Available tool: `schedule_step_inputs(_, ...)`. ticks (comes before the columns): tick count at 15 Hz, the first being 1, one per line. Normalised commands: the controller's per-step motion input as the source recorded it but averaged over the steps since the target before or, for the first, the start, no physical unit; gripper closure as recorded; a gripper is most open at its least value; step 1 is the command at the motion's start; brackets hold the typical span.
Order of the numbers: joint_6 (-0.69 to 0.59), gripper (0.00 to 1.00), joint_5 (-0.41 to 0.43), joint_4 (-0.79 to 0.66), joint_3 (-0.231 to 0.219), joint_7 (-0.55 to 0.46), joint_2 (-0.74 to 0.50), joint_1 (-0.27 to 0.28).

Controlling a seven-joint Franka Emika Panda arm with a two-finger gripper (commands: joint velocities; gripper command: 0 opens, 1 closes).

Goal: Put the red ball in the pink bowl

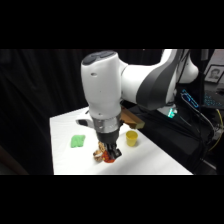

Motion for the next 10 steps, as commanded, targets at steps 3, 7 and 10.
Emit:
schedule_step_inputs(3,-0.13,0.95,0.017,-0.04,0.062,-0.17,-0.21,-0.181)
schedule_step_inputs(7,-0.10,0.95,0.053,-0.14,0.048,-0.19,-0.27,-0.175)
schedule_step_inputs(10,-0.07,0.95,0.086,-0.23,0.040,-0.19,-0.30,-0.152)
